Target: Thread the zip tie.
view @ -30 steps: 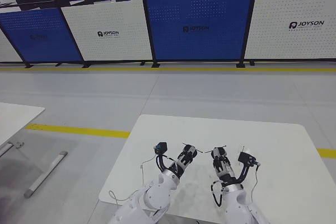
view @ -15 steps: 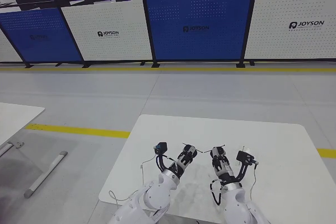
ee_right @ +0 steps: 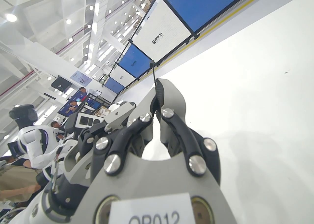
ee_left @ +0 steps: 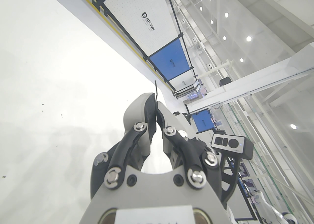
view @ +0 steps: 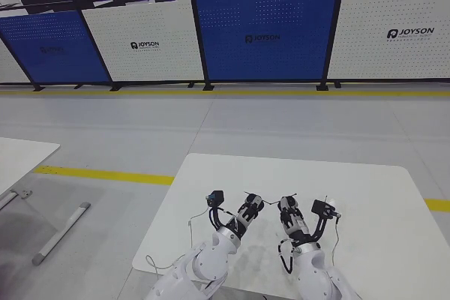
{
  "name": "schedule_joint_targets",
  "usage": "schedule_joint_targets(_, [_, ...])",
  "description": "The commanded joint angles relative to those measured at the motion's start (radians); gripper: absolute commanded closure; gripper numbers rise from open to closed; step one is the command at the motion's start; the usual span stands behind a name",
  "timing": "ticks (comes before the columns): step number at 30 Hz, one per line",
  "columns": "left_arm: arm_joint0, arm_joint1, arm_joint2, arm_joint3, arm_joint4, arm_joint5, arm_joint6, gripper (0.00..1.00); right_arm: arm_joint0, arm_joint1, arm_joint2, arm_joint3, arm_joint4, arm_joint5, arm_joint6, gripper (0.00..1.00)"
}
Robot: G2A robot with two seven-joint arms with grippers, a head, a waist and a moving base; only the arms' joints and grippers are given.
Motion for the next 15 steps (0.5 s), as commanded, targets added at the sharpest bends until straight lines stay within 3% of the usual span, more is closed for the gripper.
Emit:
schedule_joint_targets(1, [0.0, 0.0, 0.0, 0.0, 0.0, 0.0, 0.0, 1.0, -0.007, -0.001, 0.005, -0.002, 0.001, -0.007, -0.015, 1.0])
schedule_joint_targets(15, [0.0, 0.0, 0.0, 0.0, 0.0, 0.0, 0.0, 1.0, -0.019, -0.006, 0.017, -0.005, -0.016, -0.027, -0.02, 1.0])
